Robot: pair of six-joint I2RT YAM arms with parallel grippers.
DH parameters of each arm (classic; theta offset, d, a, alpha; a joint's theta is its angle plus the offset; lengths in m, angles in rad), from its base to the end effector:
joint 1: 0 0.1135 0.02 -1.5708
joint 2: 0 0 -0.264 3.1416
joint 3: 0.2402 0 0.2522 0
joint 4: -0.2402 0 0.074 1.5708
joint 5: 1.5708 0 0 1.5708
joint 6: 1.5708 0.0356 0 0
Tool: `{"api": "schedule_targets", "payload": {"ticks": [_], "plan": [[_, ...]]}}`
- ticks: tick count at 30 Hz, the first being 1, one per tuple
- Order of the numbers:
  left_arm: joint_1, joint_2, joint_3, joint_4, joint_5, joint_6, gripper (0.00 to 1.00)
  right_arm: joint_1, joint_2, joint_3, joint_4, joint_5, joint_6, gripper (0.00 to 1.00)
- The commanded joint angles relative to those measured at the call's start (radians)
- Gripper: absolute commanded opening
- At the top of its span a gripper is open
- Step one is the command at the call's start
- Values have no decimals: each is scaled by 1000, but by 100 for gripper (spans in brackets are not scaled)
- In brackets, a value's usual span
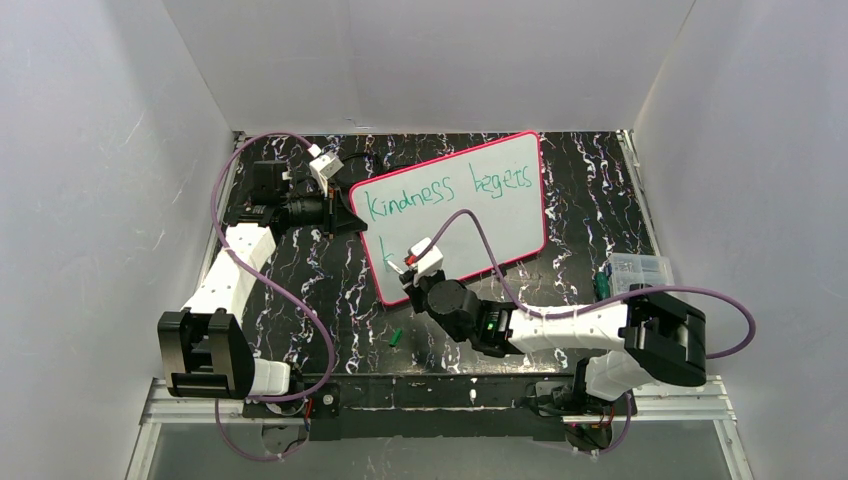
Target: Write a sentence on the whiteboard
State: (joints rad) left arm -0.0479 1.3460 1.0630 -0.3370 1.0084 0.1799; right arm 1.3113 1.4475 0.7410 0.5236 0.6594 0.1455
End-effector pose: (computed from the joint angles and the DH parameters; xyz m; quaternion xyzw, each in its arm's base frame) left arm 0.2870 -0.0439 0.3060 0.3082 0.7483 -0.4022 0.4282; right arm 0.1015 0.2972 0.2435 -0.2275 0.7212 0.2171 0.6172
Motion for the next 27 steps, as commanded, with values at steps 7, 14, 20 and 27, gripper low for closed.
{"api": "schedule_targets", "payload": {"ticks": [7, 14, 20, 27], "plan": [[4, -48, 16, 29, -24, 53, 0, -3, -82, -42, -66, 90, 31, 1], [5, -48, 14, 29, -25, 54, 0, -3, -122, -37, -6, 34, -15, 1], [5, -47, 16, 29, -24, 53, 0, -3, -81, 5, 3, 103, -62, 1], [4, -49, 15, 29, -24, 53, 0, -3, -42, 24, 21, 115, -87, 1]]}}
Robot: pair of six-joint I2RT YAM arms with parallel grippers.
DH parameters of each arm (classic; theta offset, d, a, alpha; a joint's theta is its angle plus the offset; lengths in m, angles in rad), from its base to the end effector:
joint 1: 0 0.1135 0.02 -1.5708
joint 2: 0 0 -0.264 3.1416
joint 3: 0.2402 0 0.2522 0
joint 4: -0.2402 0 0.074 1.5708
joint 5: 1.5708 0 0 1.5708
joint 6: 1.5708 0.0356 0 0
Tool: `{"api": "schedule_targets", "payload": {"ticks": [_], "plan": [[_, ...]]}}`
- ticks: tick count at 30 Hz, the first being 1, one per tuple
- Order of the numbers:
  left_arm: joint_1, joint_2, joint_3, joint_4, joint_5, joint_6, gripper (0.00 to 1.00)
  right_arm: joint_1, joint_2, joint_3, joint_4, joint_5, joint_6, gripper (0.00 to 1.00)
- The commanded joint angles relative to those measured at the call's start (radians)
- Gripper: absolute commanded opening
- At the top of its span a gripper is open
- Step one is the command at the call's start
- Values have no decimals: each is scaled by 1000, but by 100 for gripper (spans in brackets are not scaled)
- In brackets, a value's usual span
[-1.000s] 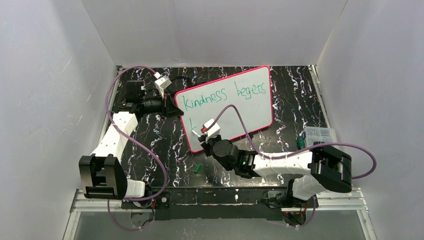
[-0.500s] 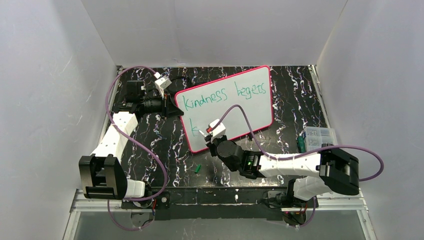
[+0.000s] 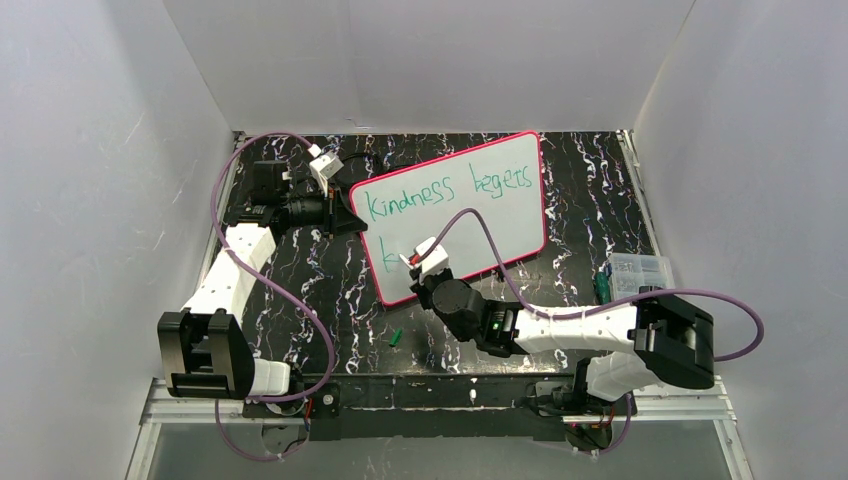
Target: Write a sentence on the whiteboard
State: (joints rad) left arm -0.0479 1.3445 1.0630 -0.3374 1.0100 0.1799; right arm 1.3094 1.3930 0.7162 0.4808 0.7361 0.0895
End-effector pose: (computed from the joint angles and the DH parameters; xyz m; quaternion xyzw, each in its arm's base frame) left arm 0.2867 -0.0439 0.3064 0.3087 0.7477 -0.4027 0.4285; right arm 0.1007 0.2839 0.2471 -0.2259 0.7219 0.1684 0.6321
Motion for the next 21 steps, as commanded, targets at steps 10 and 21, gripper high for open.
{"api": "schedule_targets", "payload": {"ticks": [10, 21], "plan": [[5, -48, 15, 29, -25, 54, 0, -1, 19, 19, 7, 19, 34, 1], [5, -48, 16, 29, -25, 53, 0, 1, 0, -16, -41, 3, 99, 1]]}}
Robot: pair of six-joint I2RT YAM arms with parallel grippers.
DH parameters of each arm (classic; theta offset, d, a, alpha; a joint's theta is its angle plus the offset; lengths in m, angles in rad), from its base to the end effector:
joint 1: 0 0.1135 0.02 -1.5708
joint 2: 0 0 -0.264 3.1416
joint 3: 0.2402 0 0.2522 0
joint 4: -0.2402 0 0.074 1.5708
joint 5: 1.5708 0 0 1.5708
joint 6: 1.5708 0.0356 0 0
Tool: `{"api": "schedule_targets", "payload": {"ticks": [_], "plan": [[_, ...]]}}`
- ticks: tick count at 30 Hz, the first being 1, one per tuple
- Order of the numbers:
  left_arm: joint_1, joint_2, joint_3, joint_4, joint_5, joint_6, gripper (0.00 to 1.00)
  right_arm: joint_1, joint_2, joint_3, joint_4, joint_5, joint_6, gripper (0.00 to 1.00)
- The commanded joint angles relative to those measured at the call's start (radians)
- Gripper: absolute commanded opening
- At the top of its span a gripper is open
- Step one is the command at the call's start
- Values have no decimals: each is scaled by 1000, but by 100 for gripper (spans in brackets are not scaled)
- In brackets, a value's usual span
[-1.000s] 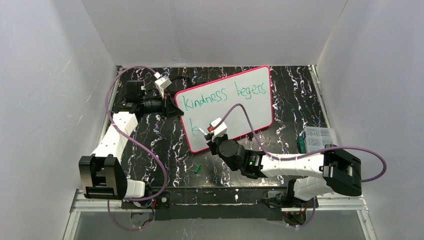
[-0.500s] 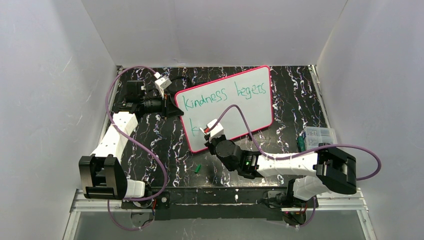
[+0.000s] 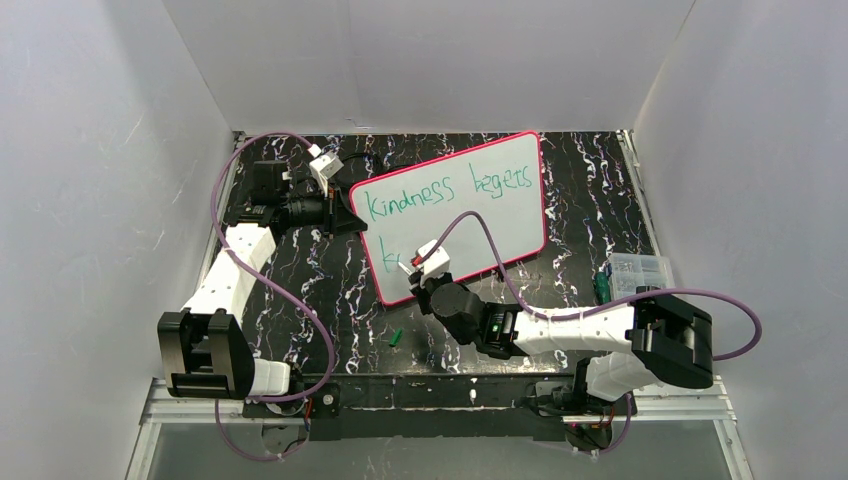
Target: Write a sentence on the whiteboard
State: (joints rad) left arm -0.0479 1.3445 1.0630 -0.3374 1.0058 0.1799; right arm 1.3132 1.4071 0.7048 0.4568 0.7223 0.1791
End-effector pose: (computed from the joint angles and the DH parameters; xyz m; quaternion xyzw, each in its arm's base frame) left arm 0.2868 -0.0439 0.3064 0.3079 0.7487 -0.4010 0.4288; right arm 0.0993 0.2845 0.2371 -0.2128 0.7388 0.1861 0.6117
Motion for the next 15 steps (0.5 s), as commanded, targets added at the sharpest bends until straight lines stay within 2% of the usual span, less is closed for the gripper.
{"api": "schedule_targets", "payload": {"ticks": [1, 9, 15], "plan": [[5, -48, 16, 29, -21, 54, 0, -3, -16, 0, -17, 16, 1, 1], [4, -48, 16, 29, -22, 53, 0, -3, -70, 10, 5, -57, -76, 1], [4, -47, 16, 29, -21, 53, 0, -3, -115, 18, 37, 5, -105, 1]]}}
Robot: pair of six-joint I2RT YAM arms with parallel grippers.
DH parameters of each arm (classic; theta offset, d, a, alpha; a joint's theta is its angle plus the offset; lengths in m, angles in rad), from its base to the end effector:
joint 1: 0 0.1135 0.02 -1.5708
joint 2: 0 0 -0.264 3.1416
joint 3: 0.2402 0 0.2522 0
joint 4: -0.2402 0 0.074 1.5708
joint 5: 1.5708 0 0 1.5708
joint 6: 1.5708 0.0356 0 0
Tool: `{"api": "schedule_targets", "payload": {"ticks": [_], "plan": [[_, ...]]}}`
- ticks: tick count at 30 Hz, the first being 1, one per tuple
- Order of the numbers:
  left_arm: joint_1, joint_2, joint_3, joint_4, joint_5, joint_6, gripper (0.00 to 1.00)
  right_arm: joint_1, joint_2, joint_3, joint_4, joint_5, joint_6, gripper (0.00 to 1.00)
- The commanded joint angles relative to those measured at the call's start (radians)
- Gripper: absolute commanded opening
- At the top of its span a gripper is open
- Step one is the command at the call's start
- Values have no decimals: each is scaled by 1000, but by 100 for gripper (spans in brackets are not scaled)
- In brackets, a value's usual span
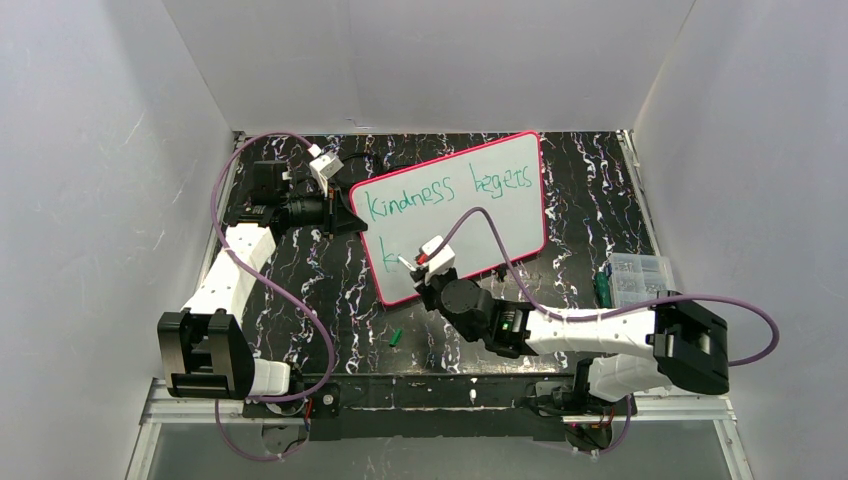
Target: Write a sentence on the whiteboard
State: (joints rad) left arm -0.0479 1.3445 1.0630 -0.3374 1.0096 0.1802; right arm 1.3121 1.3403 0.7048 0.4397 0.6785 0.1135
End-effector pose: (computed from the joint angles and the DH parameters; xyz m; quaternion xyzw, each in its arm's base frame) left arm 0.2867 -0.0439 0.3064 0.3087 0.7477 -0.4024 0.4286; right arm 0.0964 0.2768 0.2536 -0.2367 0.7209 0.1968 0.6209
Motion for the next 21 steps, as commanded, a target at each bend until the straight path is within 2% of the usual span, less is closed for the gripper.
{"api": "schedule_targets", "payload": {"ticks": [1, 7, 21], "plan": [[5, -49, 17, 29, -25, 54, 0, -2, -46, 25, 59, 72, -47, 1], [5, -48, 16, 31, -23, 54, 0, -2, -1, 52, 105, 101, -100, 1], [5, -48, 16, 31, -23, 53, 0, -7, 73, 75, 135, 102, -110, 1]]}}
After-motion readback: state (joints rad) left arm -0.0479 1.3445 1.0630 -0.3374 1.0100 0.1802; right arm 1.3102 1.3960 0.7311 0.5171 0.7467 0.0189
